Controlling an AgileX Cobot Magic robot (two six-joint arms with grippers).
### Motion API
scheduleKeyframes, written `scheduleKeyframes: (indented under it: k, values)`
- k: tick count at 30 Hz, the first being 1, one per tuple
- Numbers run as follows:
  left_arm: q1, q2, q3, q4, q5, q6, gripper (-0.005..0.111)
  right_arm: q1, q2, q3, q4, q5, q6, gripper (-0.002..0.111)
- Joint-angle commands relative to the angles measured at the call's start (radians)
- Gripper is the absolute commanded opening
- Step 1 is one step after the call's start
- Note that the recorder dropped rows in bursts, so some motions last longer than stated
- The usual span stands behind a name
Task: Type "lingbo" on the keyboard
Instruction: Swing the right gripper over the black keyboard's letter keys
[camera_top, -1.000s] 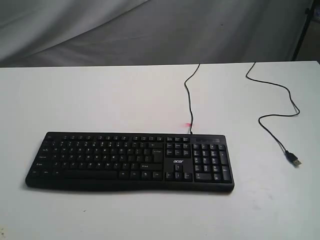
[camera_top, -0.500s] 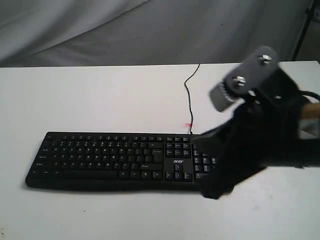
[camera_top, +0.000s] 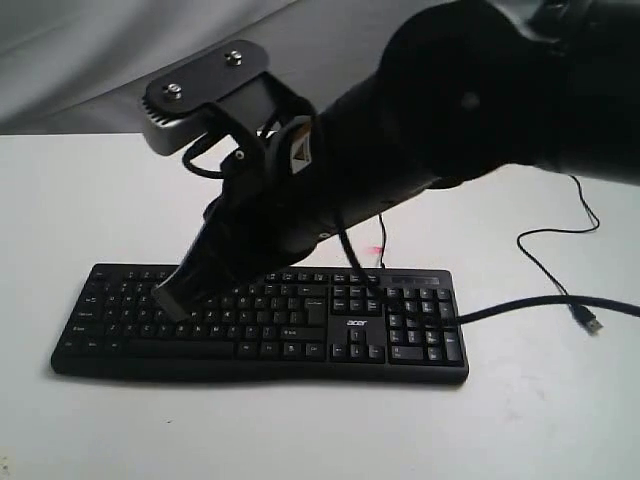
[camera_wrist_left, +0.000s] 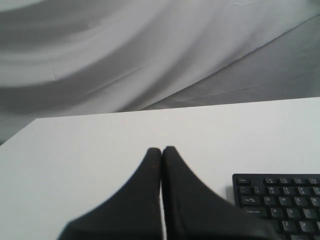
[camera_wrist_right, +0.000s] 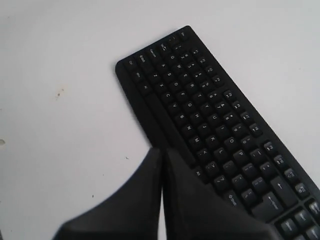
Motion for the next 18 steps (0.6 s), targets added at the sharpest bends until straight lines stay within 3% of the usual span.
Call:
scheduleKeyframes:
  k: [1,13,18]
  values:
    - [-0.004,0.003,0.005,-0.001,-0.004,-0.003,0.001,0.004,0.051,-0.019,-0.003,-0.049,-0.006,0.0]
    - [-0.004,0.003,0.005,-0.001,-0.004,-0.003,0.001,0.002,0.254,-0.013,-0.051,-0.288,-0.137,0.0]
    - [-0.004,0.003,0.005,-0.001,-0.004,-0.003,0.001,0.002,0.274,0.123,0.028,-0.626,-0.205,0.0]
